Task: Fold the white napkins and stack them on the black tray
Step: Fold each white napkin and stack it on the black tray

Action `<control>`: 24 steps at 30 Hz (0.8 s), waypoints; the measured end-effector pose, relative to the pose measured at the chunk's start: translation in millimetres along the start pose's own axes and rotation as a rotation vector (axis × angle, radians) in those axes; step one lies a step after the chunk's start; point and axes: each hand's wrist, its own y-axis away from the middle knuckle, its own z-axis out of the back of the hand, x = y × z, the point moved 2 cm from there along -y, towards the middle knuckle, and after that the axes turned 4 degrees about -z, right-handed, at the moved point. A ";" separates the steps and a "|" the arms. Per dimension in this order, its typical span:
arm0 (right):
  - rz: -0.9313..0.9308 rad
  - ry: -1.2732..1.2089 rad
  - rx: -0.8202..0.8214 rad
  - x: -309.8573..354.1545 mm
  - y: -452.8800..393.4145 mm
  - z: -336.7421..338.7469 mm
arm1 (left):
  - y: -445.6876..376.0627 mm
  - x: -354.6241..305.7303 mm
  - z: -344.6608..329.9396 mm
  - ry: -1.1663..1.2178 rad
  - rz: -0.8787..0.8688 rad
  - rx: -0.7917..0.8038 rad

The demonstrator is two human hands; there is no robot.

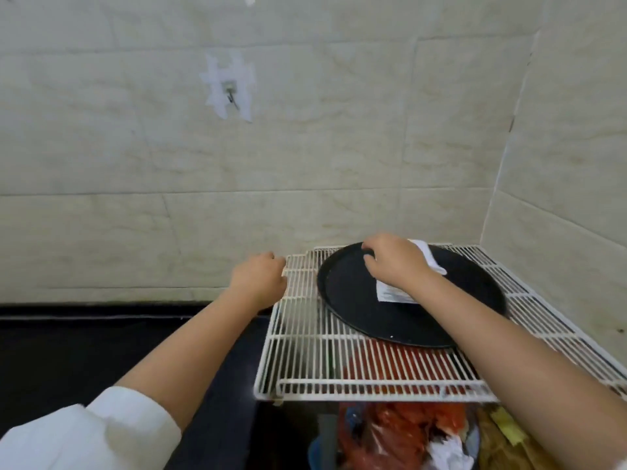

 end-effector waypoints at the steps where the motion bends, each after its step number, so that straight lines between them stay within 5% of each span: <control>1: 0.040 0.004 -0.006 28.8 2.2 -2.5 | 19.3 24.9 2.6 -0.005 0.038 -0.013; 14: 0.719 -0.261 -0.030 508.6 75.5 -80.2 | 340.0 370.2 18.7 -0.104 0.704 -0.215; 24: 0.991 -0.276 0.122 807.9 102.0 -185.2 | 501.6 599.4 -36.7 -0.079 1.132 -0.056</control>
